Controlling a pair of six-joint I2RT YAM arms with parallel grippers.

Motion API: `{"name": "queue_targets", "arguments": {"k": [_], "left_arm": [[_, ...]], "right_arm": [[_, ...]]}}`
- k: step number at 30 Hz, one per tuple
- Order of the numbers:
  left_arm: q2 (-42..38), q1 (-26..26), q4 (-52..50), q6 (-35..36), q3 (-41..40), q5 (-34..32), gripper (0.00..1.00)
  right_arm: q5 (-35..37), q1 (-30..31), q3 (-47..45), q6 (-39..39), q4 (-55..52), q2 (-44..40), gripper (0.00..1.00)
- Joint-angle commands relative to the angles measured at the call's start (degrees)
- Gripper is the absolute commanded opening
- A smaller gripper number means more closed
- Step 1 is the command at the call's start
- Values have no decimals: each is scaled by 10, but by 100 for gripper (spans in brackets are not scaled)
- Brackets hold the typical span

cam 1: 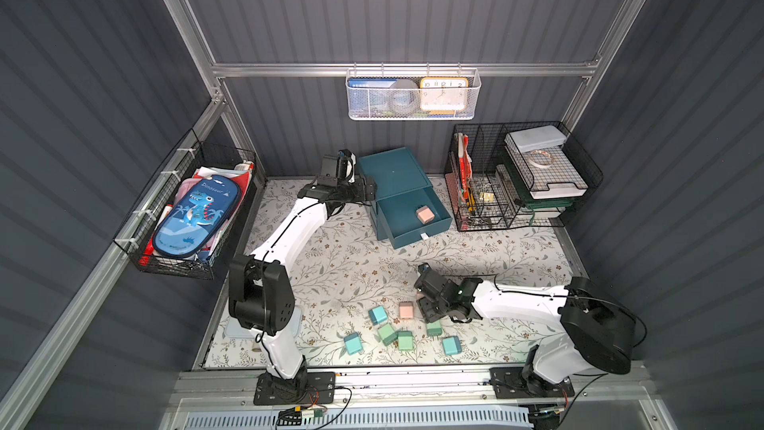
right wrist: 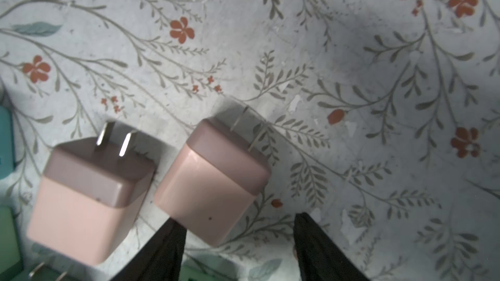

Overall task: Place the plugs into the drawer by color
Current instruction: Pick up the plug from the center of the board.

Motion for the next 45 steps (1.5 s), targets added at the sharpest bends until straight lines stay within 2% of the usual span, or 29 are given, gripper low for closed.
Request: {"name": "queue_targets", "arguments": {"k": [1,4,5,8,10,13,20,26,32,38,45], "left_arm": [[4,-3,-10,7,-5,1,97],[3,-3,-10,8,-5,1,97],[3,-3,-10,8,-5,3,97],[7,-3,-10,6,-3,6,97],[9,-3,-9,7,-2,10,97],[9,-3,-9,4,-3,14,97],[6,-5,-8,5,-8,13,97],[4,-6,-7,5,-10,11,97],[4,-9,-6,4,-13,11,97],[6,-10,-8,5,-13,8,97],[7,-11,-10,7,-11,0,97]], "right_arm": [[-6,-36,-13,-8,17,8,67],[-1,-64,-20,-17,4,-18,67],[-19,-74,-23,-21,9,-32,67],[8,-76,-10,-19,-29,-52,66],[-9,-76,-1,-3,-46,-63,65],[-45,-58,-13,25,14,-79,64],[-29,-49,24,-7,59,-10,68],[6,-50,41,-34,53,35,71],[11,-51,48,-42,61,69,71],[17,-50,49,-47,70,78,62],[27,-50,46,-45,28,27,40]]}}
